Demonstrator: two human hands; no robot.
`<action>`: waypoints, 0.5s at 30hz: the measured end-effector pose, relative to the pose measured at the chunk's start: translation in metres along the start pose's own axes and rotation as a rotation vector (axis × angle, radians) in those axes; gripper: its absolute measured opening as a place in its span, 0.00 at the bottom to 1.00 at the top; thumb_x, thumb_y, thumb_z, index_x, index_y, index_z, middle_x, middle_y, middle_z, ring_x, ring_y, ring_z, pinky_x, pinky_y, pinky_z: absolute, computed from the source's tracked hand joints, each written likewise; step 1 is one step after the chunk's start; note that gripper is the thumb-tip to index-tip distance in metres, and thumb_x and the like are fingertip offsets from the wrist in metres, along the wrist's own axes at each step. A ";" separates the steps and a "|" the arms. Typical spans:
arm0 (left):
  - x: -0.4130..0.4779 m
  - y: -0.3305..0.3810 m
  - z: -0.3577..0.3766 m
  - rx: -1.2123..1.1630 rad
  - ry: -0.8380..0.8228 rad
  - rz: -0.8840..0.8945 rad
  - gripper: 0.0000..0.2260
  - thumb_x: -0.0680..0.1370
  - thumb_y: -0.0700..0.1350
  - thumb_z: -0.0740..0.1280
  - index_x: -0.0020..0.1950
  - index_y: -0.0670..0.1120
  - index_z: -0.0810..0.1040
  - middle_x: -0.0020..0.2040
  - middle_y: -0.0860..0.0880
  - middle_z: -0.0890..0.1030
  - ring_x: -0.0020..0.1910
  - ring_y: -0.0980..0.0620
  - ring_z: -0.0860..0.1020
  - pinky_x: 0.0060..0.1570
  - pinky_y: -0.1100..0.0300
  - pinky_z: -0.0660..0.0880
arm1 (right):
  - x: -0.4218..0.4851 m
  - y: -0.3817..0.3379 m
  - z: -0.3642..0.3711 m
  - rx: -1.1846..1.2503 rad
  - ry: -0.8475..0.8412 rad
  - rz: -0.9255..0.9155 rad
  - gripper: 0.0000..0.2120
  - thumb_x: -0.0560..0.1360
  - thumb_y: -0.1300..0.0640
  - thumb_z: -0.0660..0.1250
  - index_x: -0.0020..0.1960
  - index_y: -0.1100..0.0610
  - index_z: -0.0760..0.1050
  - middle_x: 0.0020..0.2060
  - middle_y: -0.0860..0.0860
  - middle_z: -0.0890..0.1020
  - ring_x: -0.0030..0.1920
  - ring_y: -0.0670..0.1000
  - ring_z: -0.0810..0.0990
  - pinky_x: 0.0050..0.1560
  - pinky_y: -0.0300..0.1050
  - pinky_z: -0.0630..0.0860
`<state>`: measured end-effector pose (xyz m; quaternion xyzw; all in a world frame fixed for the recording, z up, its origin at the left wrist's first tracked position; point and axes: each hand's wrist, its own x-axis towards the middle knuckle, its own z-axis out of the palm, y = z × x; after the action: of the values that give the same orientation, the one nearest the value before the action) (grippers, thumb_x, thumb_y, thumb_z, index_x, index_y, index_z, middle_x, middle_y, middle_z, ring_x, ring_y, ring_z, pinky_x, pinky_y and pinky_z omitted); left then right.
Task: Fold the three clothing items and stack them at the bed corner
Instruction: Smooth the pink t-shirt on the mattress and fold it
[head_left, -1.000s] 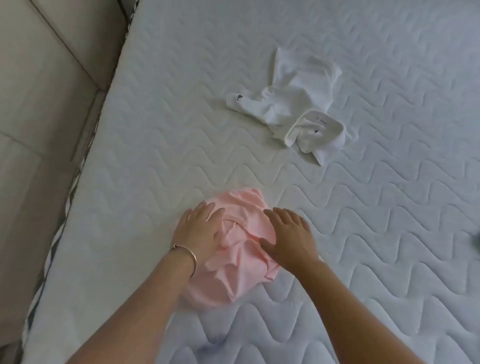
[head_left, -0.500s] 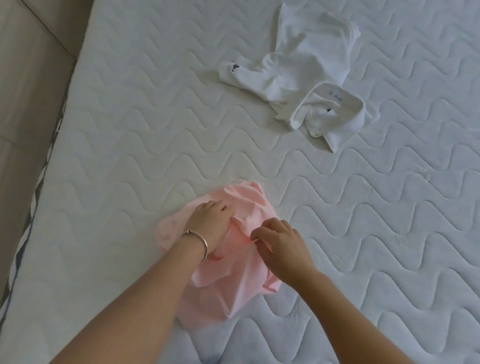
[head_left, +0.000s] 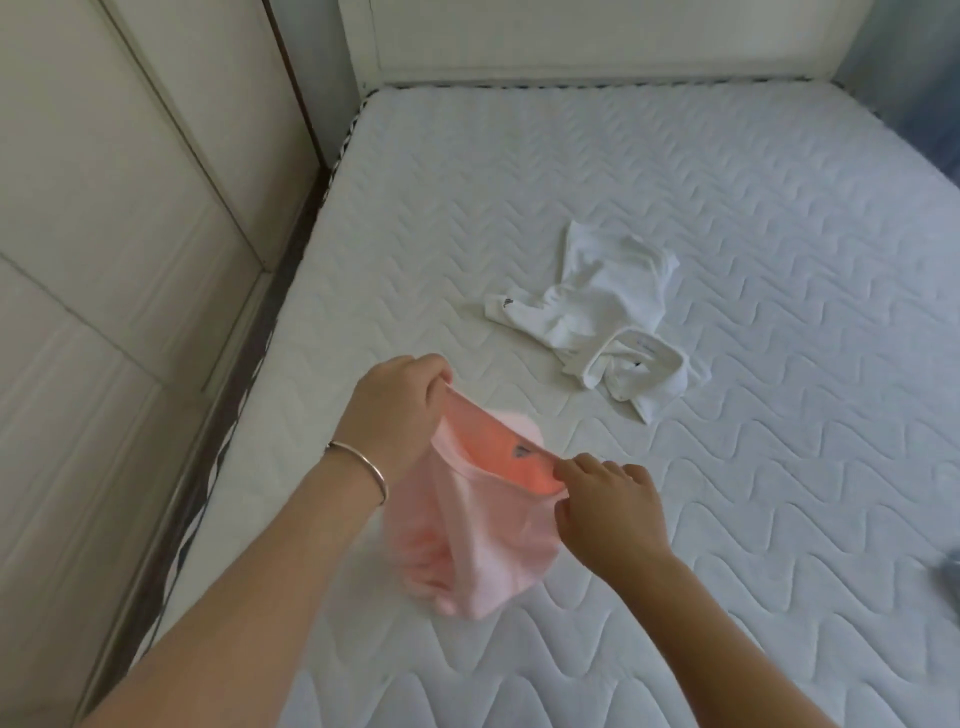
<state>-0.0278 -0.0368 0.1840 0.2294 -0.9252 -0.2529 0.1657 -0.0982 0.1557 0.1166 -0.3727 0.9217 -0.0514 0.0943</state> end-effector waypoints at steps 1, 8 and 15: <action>-0.002 0.009 -0.017 -0.062 0.061 -0.021 0.14 0.74 0.41 0.55 0.44 0.41 0.80 0.32 0.49 0.77 0.32 0.53 0.74 0.35 0.65 0.67 | -0.005 -0.005 -0.013 -0.026 -0.026 0.026 0.16 0.74 0.57 0.56 0.61 0.50 0.71 0.54 0.47 0.77 0.54 0.52 0.76 0.61 0.47 0.64; -0.024 0.072 -0.134 -0.236 0.352 0.020 0.10 0.74 0.33 0.61 0.46 0.41 0.82 0.28 0.55 0.74 0.26 0.66 0.72 0.29 0.76 0.65 | -0.029 -0.062 -0.105 0.120 -0.139 0.089 0.21 0.72 0.35 0.58 0.57 0.46 0.72 0.48 0.48 0.79 0.48 0.50 0.78 0.47 0.45 0.72; -0.038 0.062 -0.220 0.109 0.294 -0.082 0.02 0.72 0.44 0.68 0.41 0.47 0.76 0.35 0.50 0.77 0.41 0.45 0.77 0.40 0.58 0.73 | -0.056 -0.082 -0.227 0.198 0.261 -0.013 0.13 0.78 0.54 0.56 0.55 0.50 0.78 0.46 0.49 0.82 0.48 0.51 0.79 0.43 0.43 0.73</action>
<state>0.0757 -0.0560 0.3902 0.3099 -0.8932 -0.1728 0.2761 -0.0518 0.1416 0.3598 -0.3577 0.9142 -0.1903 0.0098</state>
